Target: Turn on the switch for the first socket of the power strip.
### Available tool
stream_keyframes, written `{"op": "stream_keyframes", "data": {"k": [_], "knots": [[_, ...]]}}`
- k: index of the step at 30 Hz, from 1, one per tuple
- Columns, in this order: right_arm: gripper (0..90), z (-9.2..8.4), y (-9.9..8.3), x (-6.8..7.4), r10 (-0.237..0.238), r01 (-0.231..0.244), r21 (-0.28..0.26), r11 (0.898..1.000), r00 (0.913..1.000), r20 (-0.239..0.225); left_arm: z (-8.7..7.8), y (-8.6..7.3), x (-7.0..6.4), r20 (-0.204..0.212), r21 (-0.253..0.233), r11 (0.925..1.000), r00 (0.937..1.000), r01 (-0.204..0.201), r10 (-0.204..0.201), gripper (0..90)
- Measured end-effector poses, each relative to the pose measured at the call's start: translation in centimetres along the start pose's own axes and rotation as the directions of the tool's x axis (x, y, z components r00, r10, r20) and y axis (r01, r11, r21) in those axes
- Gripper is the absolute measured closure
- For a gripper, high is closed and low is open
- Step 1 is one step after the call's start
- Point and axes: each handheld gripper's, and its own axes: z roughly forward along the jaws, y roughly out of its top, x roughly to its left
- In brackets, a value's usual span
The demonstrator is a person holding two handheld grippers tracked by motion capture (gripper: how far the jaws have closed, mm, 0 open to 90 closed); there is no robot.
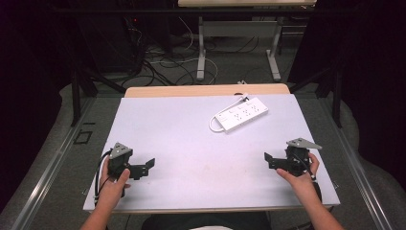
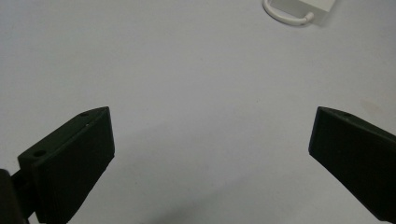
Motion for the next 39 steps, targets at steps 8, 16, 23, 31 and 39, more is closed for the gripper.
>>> {"op": "stream_keyframes", "data": {"k": [8, 16, 23, 31, 39], "knots": [[0.0, -0.7, 1.9, 0.9, -0.044, 0.044, 0.019, 0.999, 0.9990, 0.005, -0.4, 0.2, 0.4, -0.008, -0.026, 0.9984, 0.9987, 0.051, -0.051, 0.2], [0.0, -0.7, 5.4, 1.9, -0.133, 0.133, -0.012, 0.991, 0.9911, 0.009, -0.5, 0.2, 0.6, -0.017, -0.029, 0.9977, 0.9980, 0.061, -0.061, 0.2], [1.7, -0.3, 8.2, 2.9, -0.177, 0.177, -0.013, 0.984, 0.9843, 0.008, -0.5, 0.2, 0.6, -0.022, -0.027, 0.9974, 0.9974, 0.067, -0.068, 0.2], [1.9, 0.5, 10.2, 3.9, -0.200, 0.200, 0.008, 0.980, 0.9797, -0.003, -0.4, 0.1, 0.8, -0.015, -0.022, 0.9967, 0.9968, 0.078, -0.078, 0.2], [2.4, 1.8, 12.3, 4.7, -0.218, 0.218, 0.023, 0.976, 0.9760, -0.004, -0.4, -0.1, 0.7, -0.018, -0.014, 0.9966, 0.9965, 0.081, -0.081, 0.4]]}}
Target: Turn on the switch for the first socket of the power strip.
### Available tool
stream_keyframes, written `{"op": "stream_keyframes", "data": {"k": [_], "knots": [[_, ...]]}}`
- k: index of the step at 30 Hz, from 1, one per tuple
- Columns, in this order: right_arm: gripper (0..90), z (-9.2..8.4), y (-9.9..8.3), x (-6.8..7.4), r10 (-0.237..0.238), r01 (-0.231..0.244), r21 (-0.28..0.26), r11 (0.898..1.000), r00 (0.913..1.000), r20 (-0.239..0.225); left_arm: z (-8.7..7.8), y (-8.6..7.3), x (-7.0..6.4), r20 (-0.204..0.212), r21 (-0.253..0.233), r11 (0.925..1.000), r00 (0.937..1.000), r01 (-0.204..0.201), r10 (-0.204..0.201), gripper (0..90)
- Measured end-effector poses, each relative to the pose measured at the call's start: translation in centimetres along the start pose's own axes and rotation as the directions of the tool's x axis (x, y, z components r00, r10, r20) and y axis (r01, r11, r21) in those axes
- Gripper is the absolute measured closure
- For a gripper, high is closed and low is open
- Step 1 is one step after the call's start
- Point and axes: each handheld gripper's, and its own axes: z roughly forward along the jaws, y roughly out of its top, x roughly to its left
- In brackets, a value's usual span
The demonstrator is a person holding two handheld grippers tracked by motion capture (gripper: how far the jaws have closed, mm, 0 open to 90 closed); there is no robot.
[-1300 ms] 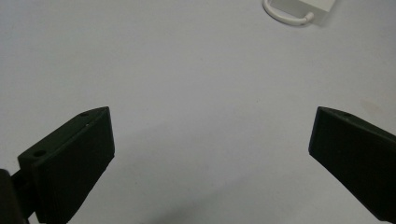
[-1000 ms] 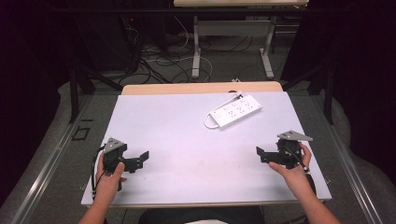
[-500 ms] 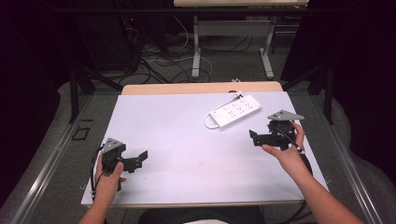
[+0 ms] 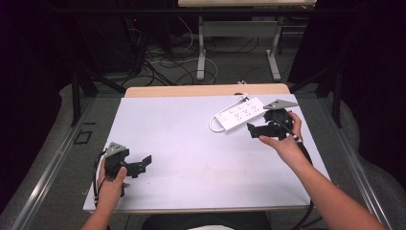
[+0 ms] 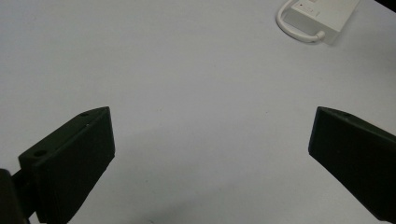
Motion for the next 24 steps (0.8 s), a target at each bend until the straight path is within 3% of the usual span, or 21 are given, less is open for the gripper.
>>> {"op": "stream_keyframes", "data": {"k": [17, 24], "knots": [[6.2, 2.9, 2.8, 0.3, -0.033, 0.032, 0.046, 0.998, 0.9994, 0.006, 0.1, -0.2, 0.0, -0.009, 0.005, 1.0000, 1.0000, 0.001, -0.001, 0.6], [7.2, 3.8, 3.7, 0.3, -0.012, 0.011, 0.052, 0.999, 0.9999, 0.004, 0.1, -0.2, 0.1, -0.008, 0.003, 1.0000, 1.0000, 0.002, -0.002, 0.6]]}}
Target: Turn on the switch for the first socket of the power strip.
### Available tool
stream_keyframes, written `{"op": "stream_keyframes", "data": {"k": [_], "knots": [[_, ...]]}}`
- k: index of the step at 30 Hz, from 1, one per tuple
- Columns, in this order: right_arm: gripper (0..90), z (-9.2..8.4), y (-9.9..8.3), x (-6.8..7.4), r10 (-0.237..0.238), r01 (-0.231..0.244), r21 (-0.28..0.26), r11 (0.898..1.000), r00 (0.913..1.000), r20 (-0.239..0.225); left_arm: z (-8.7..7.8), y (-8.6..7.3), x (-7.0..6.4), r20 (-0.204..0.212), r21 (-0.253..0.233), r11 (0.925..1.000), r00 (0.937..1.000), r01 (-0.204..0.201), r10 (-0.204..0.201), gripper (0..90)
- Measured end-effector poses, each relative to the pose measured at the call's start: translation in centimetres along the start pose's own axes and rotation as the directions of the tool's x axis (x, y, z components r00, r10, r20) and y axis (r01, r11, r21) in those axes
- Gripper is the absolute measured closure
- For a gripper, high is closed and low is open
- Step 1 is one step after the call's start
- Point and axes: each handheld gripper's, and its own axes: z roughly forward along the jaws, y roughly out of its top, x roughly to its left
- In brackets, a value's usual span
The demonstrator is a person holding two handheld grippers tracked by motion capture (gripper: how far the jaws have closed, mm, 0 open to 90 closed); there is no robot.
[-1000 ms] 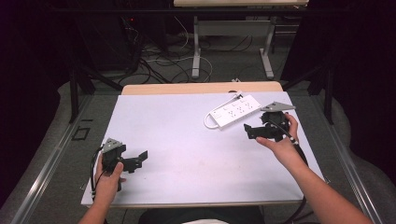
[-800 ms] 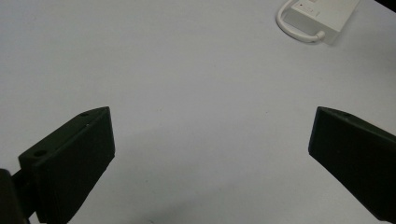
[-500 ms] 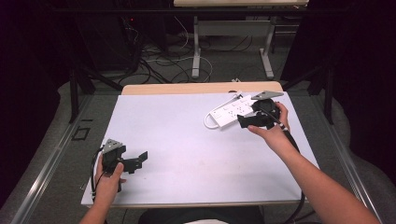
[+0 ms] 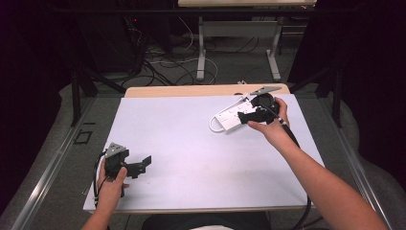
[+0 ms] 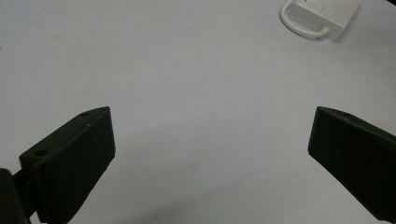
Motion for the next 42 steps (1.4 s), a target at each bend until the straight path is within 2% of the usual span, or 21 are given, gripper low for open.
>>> {"op": "stream_keyframes", "data": {"k": [8, 19, 29, 32, 34, 36, 42], "knots": [[14.7, 1.4, 1.2, -0.2, 0.010, -0.010, 0.009, 1.000, 0.9999, 0.010, 0.1, 0.0, 0.1, -0.003, 0.001, 1.0000, 1.0000, 0.003, -0.003, 0.7], [15.6, 3.0, 2.3, -0.2, 0.044, -0.044, -0.007, 0.999, 0.9990, 0.010, 0.0, 0.0, 0.2, -0.009, 0.010, 0.9999, 0.9999, 0.008, -0.008, 0.7], [17.6, 4.5, 3.2, 0.2, 0.037, -0.038, -0.008, 0.999, 0.9993, -0.006, 0.1, -0.1, 0.3, -0.010, 0.014, 0.9998, 0.9999, 0.010, -0.010, 0.8], [18.6, 5.2, 3.5, 0.4, 0.053, -0.053, -0.009, 0.999, 0.9985, -0.013, 0.1, -0.1, 0.4, -0.008, 0.010, 0.9999, 0.9999, 0.013, -0.012, 0.8], [18.9, 5.3, 3.6, 0.4, 0.055, -0.055, -0.009, 0.998, 0.9984, -0.014, 0.2, -0.1, 0.3, -0.014, -0.001, 0.9999, 0.9998, 0.015, -0.015, 0.8], [19.2, 5.7, 3.6, 0.5, 0.060, -0.060, -0.013, 0.998, 0.9981, -0.016, 0.1, -0.1, 0.4, -0.006, 0.013, 0.9998, 0.9999, 0.013, -0.013, 0.8], [21.7, 7.1, 3.4, 0.5, 0.069, -0.070, -0.006, 0.998, 0.9973, -0.026, 0.1, -0.1, 0.5, -0.010, 0.011, 0.9998, 0.9998, 0.019, -0.019, 1.0]]}}
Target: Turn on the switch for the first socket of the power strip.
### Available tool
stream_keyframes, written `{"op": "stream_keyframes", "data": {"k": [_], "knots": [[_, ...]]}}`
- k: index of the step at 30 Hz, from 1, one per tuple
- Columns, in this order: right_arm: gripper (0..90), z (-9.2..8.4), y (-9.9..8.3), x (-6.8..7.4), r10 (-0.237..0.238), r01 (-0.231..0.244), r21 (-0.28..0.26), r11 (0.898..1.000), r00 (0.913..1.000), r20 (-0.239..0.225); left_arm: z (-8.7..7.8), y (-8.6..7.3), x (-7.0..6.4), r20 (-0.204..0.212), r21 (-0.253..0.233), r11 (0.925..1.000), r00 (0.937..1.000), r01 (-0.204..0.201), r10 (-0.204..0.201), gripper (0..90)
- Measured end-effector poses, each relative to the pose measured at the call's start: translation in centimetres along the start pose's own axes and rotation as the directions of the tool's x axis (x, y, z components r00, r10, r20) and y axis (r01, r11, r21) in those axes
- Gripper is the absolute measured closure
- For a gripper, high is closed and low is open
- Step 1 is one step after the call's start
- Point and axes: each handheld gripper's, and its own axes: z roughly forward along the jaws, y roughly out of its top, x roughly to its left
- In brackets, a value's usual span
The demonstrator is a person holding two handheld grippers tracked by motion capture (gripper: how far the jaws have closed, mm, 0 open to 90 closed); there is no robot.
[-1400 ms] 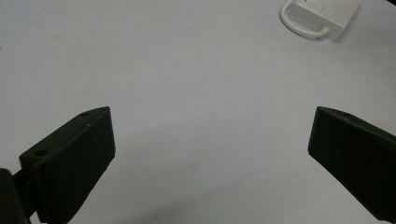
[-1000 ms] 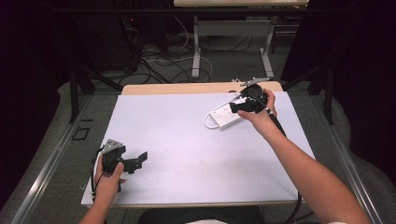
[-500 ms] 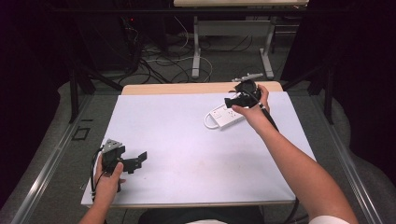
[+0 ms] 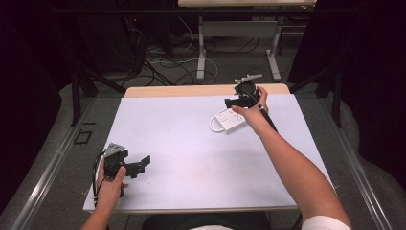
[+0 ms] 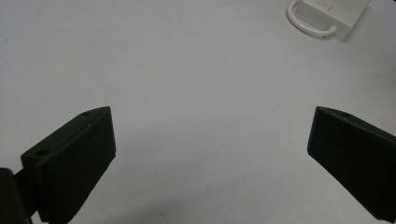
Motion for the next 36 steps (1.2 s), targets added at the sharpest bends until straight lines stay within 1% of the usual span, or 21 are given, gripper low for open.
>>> {"op": "stream_keyframes", "data": {"k": [2, 4, 11, 15, 17, 18, 20, 21, 27, 31, 33, 36], "knots": [[21.9, 0.2, 0.0, 0.0, 0.000, 0.000, -0.004, 1.000, 1.0000, 0.001, 0.0, 0.0, 0.0, -0.001, 0.001, 1.0000, 1.0000, 0.000, 0.000, 1.0], [22.5, 0.7, 0.0, 0.0, 0.016, -0.016, -0.016, 1.000, 0.9999, 0.002, 0.0, 0.0, 0.0, 0.000, 0.004, 1.0000, 1.0000, 0.000, 0.000, 1.0], [26.1, 1.5, -0.1, -0.1, 0.023, -0.022, -0.028, 0.999, 0.9997, 0.013, 0.0, 0.0, 0.1, -0.002, 0.002, 1.0000, 1.0000, 0.001, -0.001, 1.0], [29.2, 2.1, -0.2, -0.2, 0.030, -0.030, -0.027, 0.999, 0.9994, 0.014, 0.0, 0.0, 0.1, -0.001, 0.007, 1.0000, 1.0000, 0.000, 0.000, 1.1], [30.8, 2.4, -0.3, -0.3, 0.031, -0.031, -0.030, 0.999, 0.9994, 0.016, 0.1, 0.0, 0.1, -0.006, 0.000, 1.0000, 1.0000, 0.001, -0.001, 1.1], [32.3, 2.7, -0.4, -0.3, 0.044, -0.044, -0.027, 0.999, 0.9989, 0.017, 0.1, 0.0, 0.1, -0.006, 0.001, 1.0000, 1.0000, 0.000, 0.000, 1.2], [32.9, 2.8, -0.4, -0.3, 0.045, -0.044, -0.024, 0.999, 0.9988, 0.018, 0.1, 0.0, 0.1, -0.007, 0.001, 1.0000, 1.0000, 0.000, 0.000, 1.2], [35.1, 3.1, -0.5, -0.4, 0.044, -0.044, -0.032, 0.999, 0.9989, 0.018, 0.1, 0.0, 0.1, -0.006, 0.002, 1.0000, 1.0000, 0.001, -0.001, 1.2], [39.9, 3.8, -0.8, -0.7, 0.062, -0.061, -0.036, 0.997, 0.9980, 0.016, 0.1, 0.0, 0.1, -0.004, 0.002, 1.0000, 1.0000, 0.000, 0.000, 1.2], [42.2, 4.1, -0.9, -0.8, 0.064, -0.063, -0.036, 0.997, 0.9978, 0.017, 0.1, -0.1, 0.1, -0.002, -0.001, 1.0000, 1.0000, 0.000, 0.000, 1.2], [43.4, 4.3, -1.0, -0.8, 0.068, -0.067, -0.037, 0.997, 0.9971, 0.034, 0.2, -0.1, 0.1, -0.002, -0.001, 1.0000, 1.0000, 0.000, 0.000, 1.2], [43.5, 4.5, -1.1, -0.9, 0.064, -0.063, -0.036, 0.997, 0.9972, 0.039, 0.2, -0.1, 0.1, -0.003, -0.007, 1.0000, 1.0000, 0.001, -0.001, 1.2]]}}
